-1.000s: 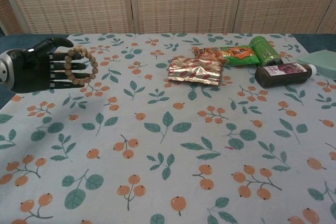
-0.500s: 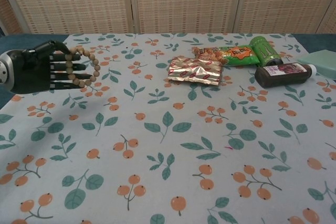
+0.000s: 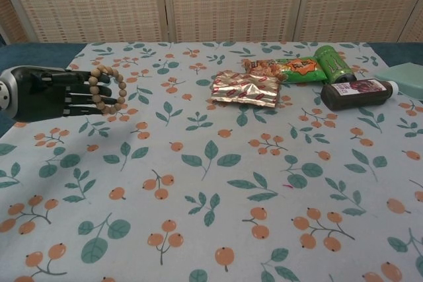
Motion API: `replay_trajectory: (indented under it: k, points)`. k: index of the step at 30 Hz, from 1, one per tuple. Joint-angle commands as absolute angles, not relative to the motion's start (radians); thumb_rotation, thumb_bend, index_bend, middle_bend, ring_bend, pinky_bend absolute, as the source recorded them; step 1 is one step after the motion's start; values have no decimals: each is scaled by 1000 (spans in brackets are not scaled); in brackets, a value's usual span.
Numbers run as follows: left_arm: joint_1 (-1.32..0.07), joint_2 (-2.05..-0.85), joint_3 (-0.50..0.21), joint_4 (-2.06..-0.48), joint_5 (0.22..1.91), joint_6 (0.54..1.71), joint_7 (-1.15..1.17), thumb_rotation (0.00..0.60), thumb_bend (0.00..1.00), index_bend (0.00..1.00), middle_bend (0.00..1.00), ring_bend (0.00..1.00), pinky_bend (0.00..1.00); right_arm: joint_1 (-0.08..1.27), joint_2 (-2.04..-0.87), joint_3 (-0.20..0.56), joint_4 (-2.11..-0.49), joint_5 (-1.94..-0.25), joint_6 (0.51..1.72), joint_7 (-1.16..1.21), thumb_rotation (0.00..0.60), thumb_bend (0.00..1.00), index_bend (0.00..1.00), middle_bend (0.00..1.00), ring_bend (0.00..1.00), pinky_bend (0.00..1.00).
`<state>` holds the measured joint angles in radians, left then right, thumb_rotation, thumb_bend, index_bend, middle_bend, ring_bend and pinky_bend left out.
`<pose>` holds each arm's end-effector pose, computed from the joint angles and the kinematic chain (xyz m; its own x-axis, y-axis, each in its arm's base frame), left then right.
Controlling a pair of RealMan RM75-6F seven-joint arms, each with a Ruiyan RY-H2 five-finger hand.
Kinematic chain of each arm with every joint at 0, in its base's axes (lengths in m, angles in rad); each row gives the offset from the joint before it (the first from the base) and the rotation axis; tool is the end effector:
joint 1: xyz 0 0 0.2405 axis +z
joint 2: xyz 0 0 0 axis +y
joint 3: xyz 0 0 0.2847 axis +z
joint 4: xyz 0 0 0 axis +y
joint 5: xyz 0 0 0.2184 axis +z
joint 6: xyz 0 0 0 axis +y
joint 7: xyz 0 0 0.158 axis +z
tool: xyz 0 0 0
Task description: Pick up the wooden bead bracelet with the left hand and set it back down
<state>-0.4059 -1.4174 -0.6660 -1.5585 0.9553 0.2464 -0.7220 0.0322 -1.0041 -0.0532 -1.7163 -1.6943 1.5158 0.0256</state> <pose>-0.2207 0.3715 0.0188 -0.8109 0.3995 0.4276 0.5810 0.4626 0.6696 -0.3148 -0.1548 0.1714 0.3920 -0.0974 0.9148 -0.9152 -0.1421 0.3771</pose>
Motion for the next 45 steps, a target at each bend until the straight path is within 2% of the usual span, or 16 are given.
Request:
replay_trajectory:
  k: [1, 6, 14, 19, 21, 24, 27, 31, 36, 42, 45]
  points:
    - [-395, -1443, -637, -1534, 1038, 338, -670, 600, 935, 450, 513, 166, 0, 32, -1004, -53, -1716, -1695, 1517, 26, 309, 321, 0, 0, 0, 0]
    - [-394, -1507, -568, -1456, 1140, 505, -613, 600, 909, 433, 506, 162, 0, 31, -1005, -56, -1718, -1701, 1518, 23, 310, 321, 0, 0, 0, 0]
    - [-421, -1585, -426, -1331, 1284, 679, -511, 600, 903, 430, 502, 158, 0, 31, -1005, -58, -1720, -1704, 1516, 17, 309, 321, 0, 0, 0, 0]
    - [-437, -1628, -321, -1247, 1401, 788, -435, 600, 865, 375, 421, 127, 0, 30, -1002, -58, -1721, -1703, 1517, 20, 310, 321, 0, 0, 0, 0]
    - [-444, -1639, -287, -1218, 1433, 821, -406, 600, 797, 323, 369, 111, 0, 29, -1002, -57, -1720, -1703, 1520, 23, 309, 321, 0, 0, 0, 0]
    - [-455, -1641, -246, -1201, 1458, 848, -341, 600, 624, 200, 257, 72, 0, 28, -1001, -57, -1719, -1703, 1522, 25, 310, 321, 0, 0, 0, 0]
    - [-460, -1644, -213, -1196, 1473, 878, -270, 600, 501, 109, 197, 47, 0, 27, -999, -57, -1719, -1704, 1524, 26, 310, 321, 0, 0, 0, 0]
    - [-454, -1653, -197, -1203, 1501, 970, -248, 600, 463, 53, 135, 22, 0, 26, -998, -58, -1721, -1706, 1526, 26, 310, 321, 0, 0, 0, 0]
    - [-410, -1589, -153, -1258, 1627, 1194, -241, 600, 463, 0, 8, 0, 0, 22, -1001, -55, -1717, -1707, 1535, 22, 310, 321, 0, 0, 0, 0]
    - [-272, -1405, -37, -1387, 1780, 1467, -89, 600, 462, 0, 0, 0, 0, 22, -1015, -52, -1715, -1702, 1531, -5, 309, 321, 0, 0, 0, 0]
    - [-183, -1362, 25, -1400, 1818, 1575, 9, 600, 458, 0, 0, 0, 0, 22, -1027, -51, -1716, -1703, 1528, -31, 310, 321, 0, 0, 0, 0]
